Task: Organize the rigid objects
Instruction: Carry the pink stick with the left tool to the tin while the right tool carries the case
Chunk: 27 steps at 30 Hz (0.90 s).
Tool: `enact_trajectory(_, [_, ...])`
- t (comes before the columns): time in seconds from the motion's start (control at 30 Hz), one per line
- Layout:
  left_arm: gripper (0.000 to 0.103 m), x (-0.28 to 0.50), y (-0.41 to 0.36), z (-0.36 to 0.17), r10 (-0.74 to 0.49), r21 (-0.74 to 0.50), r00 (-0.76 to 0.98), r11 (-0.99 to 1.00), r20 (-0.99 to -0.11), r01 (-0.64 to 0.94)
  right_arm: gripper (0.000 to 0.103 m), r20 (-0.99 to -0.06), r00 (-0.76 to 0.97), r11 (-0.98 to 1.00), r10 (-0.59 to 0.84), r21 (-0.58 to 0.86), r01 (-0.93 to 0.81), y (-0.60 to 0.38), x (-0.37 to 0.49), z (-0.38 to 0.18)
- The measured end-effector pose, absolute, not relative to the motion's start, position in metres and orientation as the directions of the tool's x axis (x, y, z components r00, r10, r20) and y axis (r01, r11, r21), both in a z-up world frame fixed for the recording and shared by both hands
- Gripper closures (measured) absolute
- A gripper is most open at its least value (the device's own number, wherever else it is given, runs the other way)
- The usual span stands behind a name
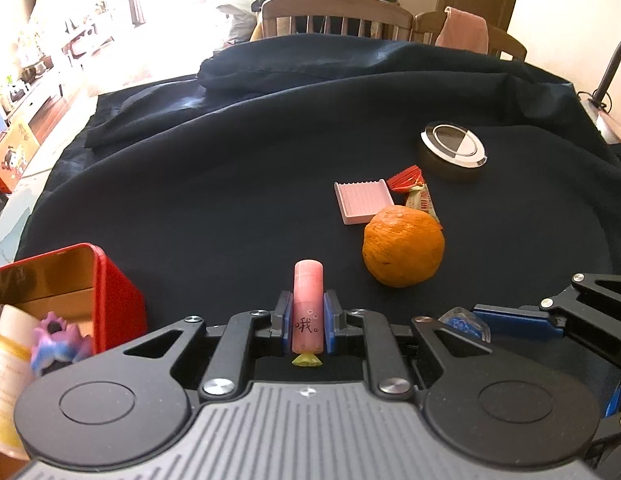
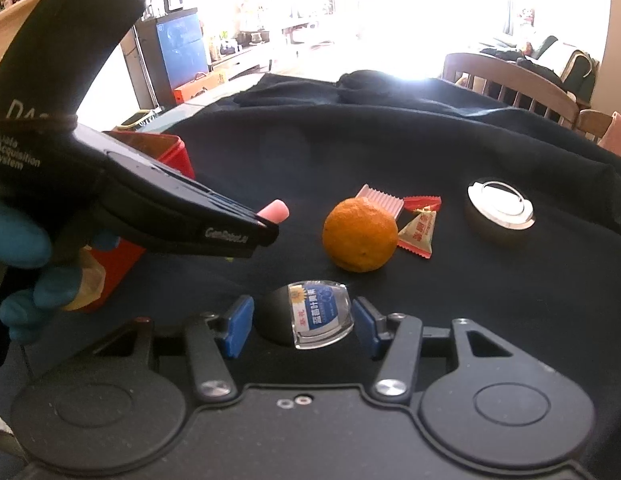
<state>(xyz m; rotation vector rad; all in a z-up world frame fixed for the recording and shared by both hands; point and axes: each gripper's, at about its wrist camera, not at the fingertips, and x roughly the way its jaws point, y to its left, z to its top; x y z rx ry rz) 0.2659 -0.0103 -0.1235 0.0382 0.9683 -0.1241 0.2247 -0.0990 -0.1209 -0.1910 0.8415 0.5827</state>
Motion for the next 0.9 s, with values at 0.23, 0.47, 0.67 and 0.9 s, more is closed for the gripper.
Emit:
enact_trajectory(0.23, [0.088, 0.246, -0.005, -0.105, -0.104, -0.046, 0.57, 0.992, -0.815, 0.115, 0.05, -0.726, 0.546, 0.832, 0.419, 0.067, -0.55, -0.099, 0.208, -0.101])
enact_trajectory(0.47, [0.088, 0.222, 0.009, -0.085, -0.124, -0.074, 0.588, 0.991, -0.8, 0.107, 0.05, -0.702, 0.567, 0.83, 0.432, 0.064, -0.554, -0.094, 0.189, -0.08])
enact_trajectory(0.67, [0.088, 0.205, 0.022, -0.073, -0.132, -0.088, 0.597, 0.991, -0.791, 0.102, 0.05, -0.686, 0.579, 0.824, 0.441, 0.054, -0.563, -0.082, 0.173, -0.065])
enact_trajectory(0.9, [0.088, 0.189, 0.044, -0.059, -0.14, -0.101, 0.612, 0.99, -0.778, 0.098, 0.05, -0.674, 0.586, 0.816, 0.449, 0.043, -0.576, -0.06, 0.161, -0.054])
